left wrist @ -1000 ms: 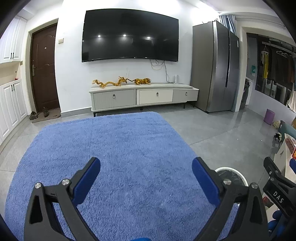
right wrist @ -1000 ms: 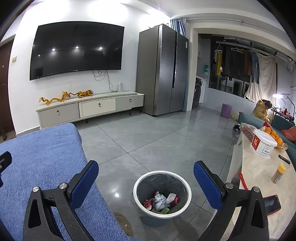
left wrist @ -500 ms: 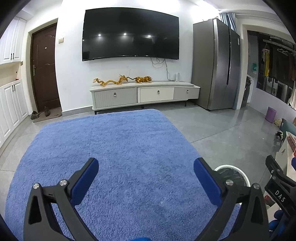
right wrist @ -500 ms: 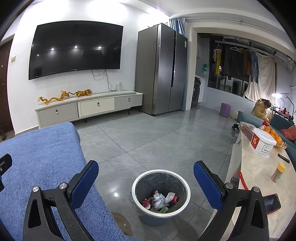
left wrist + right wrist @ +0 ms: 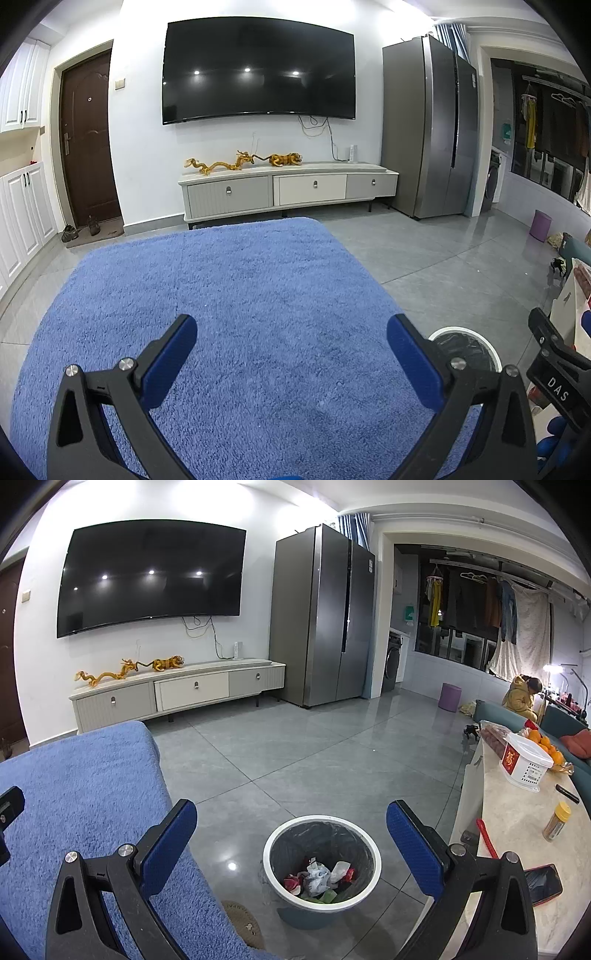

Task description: Collect trash

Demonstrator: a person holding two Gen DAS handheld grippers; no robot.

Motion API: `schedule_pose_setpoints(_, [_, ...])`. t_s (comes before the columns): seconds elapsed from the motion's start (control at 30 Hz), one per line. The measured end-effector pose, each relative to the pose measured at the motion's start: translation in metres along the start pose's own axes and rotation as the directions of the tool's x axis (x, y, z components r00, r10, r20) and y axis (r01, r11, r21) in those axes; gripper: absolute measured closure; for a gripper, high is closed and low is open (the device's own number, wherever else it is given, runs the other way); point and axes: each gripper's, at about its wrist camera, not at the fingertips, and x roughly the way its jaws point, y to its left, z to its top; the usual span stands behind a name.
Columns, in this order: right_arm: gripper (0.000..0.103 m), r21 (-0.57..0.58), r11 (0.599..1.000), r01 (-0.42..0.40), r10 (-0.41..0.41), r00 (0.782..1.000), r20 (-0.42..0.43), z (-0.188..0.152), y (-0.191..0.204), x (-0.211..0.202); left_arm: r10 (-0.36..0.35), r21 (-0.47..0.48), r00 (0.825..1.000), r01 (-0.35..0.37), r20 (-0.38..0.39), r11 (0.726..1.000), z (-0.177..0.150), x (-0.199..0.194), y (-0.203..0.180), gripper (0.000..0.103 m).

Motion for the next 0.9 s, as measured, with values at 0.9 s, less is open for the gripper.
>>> schedule_pose_setpoints(0.9, [0.0,0.009,1.0,0.001,-0.001,1.0,0.002,-0.0011,0.0032,-0.0014,-0.006,0.015,1.0,0.006,0.007,1.0,-0.0015,-0.0048,-0.0045,0.0])
